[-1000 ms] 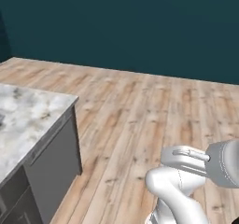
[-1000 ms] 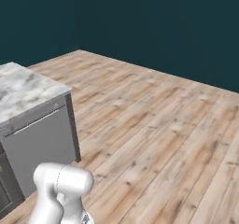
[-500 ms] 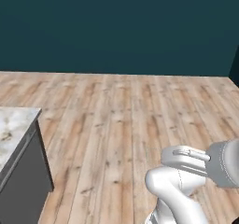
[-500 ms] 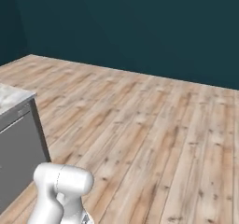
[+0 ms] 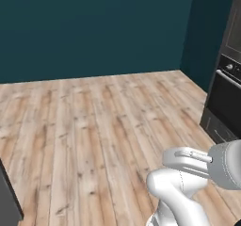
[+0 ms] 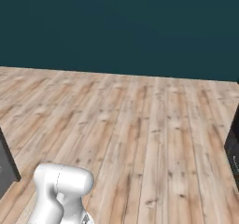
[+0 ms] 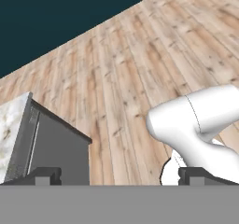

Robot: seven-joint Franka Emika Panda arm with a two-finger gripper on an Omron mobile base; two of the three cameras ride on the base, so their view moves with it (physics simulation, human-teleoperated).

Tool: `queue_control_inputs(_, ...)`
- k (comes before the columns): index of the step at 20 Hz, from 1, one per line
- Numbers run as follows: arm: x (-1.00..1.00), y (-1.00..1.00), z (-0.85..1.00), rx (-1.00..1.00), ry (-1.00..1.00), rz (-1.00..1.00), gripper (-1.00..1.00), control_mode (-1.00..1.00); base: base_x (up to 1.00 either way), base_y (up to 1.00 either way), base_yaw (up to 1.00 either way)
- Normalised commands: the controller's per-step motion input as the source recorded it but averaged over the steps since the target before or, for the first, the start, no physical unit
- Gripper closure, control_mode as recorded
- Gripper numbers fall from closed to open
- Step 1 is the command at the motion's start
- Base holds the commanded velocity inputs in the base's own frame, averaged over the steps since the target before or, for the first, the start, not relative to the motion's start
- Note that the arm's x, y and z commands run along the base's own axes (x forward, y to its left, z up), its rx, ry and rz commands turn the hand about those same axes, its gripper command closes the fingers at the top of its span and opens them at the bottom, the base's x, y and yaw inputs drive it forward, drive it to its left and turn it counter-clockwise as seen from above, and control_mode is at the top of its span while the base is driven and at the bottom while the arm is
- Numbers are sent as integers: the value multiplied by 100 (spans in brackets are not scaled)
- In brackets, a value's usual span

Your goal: Move the pot and pan from the stove into the sink.

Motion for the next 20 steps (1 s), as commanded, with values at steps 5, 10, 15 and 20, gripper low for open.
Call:
queue_control_inputs(5,0,0,0,0,0,0,-100,100,12,-15,-45)
queue_control_inputs(10,0,0,0,0,0,0,-100,100,13,-17,-44)
queue_control_inputs(15,0,0,0,0,0,0,-100,100,13,-17,-43)
queue_control_inputs(20,0,0,0,0,0,0,-100,100,14,-17,-43)
